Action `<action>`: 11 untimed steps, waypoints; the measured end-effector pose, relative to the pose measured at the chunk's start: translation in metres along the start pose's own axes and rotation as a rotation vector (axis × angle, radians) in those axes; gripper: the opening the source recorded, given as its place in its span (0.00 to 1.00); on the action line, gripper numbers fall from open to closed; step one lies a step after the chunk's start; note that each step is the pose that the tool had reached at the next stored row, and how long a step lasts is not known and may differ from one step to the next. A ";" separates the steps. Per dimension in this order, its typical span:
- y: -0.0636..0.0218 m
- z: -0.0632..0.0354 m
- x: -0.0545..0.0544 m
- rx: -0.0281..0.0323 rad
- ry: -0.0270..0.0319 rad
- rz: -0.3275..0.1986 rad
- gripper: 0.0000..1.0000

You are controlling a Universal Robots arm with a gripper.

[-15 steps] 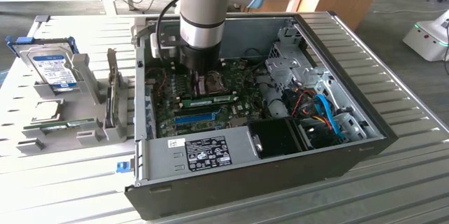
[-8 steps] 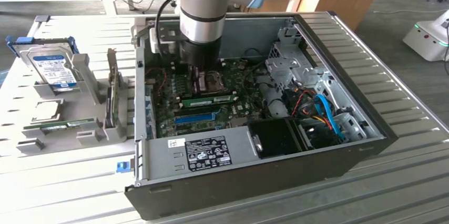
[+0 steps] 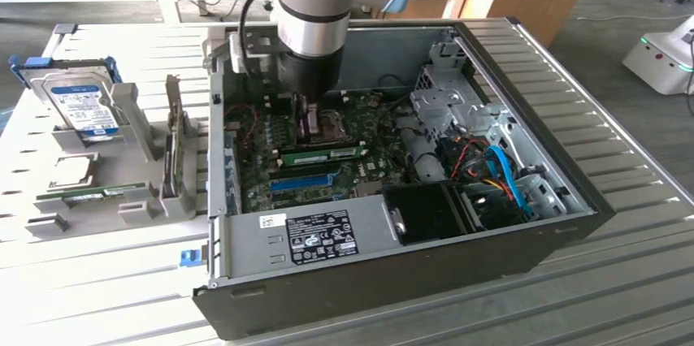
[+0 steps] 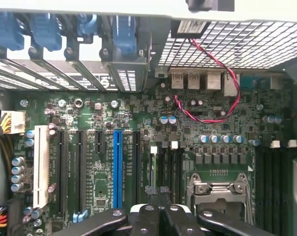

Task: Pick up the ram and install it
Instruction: 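Press down the ram until it locks into place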

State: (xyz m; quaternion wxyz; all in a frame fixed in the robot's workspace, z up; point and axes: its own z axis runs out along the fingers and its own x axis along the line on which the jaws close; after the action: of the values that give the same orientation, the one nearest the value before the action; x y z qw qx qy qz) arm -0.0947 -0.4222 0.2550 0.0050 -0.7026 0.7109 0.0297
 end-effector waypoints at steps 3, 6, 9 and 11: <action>0.0002 -0.0048 0.000 0.0001 -0.0001 0.000 0.11; 0.0003 -0.0102 -0.001 0.0000 -0.0001 0.000 0.11; 0.0005 -0.0156 -0.001 0.0001 -0.0001 0.000 0.11; 0.0007 -0.0197 -0.001 0.0001 -0.0001 0.000 0.11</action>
State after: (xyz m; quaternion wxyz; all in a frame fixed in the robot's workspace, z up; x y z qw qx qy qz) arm -0.0947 -0.4222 0.2747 0.0050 -0.7026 0.7109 0.0297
